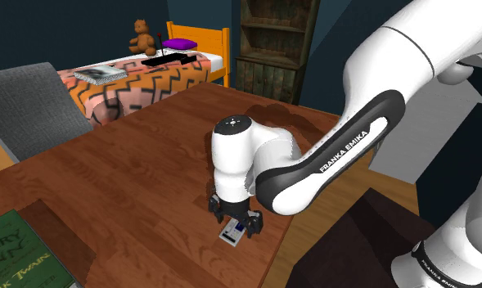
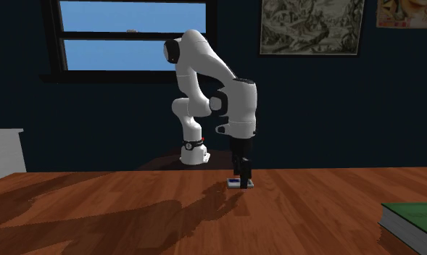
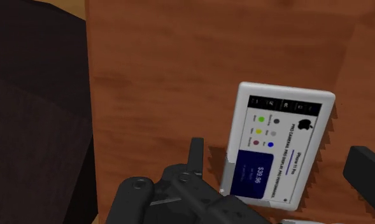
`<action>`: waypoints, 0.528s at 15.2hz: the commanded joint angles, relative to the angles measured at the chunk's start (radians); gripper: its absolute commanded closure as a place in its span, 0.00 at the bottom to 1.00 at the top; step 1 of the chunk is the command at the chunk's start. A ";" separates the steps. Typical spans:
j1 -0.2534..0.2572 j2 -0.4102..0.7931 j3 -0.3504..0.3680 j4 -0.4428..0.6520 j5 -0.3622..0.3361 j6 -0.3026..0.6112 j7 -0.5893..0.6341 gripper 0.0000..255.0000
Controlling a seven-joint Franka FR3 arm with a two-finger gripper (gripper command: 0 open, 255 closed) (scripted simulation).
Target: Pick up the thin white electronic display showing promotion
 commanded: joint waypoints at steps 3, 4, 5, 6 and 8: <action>0.005 0.010 -0.007 -0.003 -0.012 0.011 0.008 1.00; 0.004 0.009 -0.007 -0.004 -0.011 0.011 0.007 1.00; 0.004 0.008 -0.006 -0.005 -0.011 0.011 0.006 1.00; 0.005 0.011 -0.008 -0.005 -0.013 0.012 0.008 1.00; 0.002 0.005 -0.005 -0.010 -0.009 0.014 0.005 1.00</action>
